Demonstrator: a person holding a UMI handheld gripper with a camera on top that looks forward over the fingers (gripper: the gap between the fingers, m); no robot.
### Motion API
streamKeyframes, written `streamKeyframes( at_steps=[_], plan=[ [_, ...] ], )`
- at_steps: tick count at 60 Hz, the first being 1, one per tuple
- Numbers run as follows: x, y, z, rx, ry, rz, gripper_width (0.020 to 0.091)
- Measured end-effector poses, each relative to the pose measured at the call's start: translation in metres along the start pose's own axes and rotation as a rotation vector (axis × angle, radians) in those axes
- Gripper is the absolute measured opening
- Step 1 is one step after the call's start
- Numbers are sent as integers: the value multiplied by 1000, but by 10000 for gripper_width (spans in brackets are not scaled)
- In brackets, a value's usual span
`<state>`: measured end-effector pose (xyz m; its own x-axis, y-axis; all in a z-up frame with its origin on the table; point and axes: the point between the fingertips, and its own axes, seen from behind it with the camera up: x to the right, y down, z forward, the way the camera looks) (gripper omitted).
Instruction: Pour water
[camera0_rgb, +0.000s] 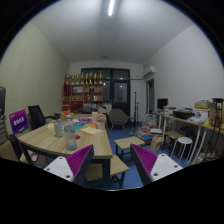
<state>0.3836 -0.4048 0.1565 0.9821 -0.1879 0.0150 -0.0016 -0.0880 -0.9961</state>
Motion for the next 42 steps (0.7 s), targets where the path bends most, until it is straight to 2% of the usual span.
streamKeyframes(
  at_steps=[14, 21, 30, 42],
  plan=[
    [5, 1, 3, -1, 8, 8, 819],
    [-9, -1, 4, 2, -26, -2, 827],
    [-67, 9, 18, 6, -148, -15, 825],
    [-153, 4, 78, 21, -186, 24, 819]
  ],
)
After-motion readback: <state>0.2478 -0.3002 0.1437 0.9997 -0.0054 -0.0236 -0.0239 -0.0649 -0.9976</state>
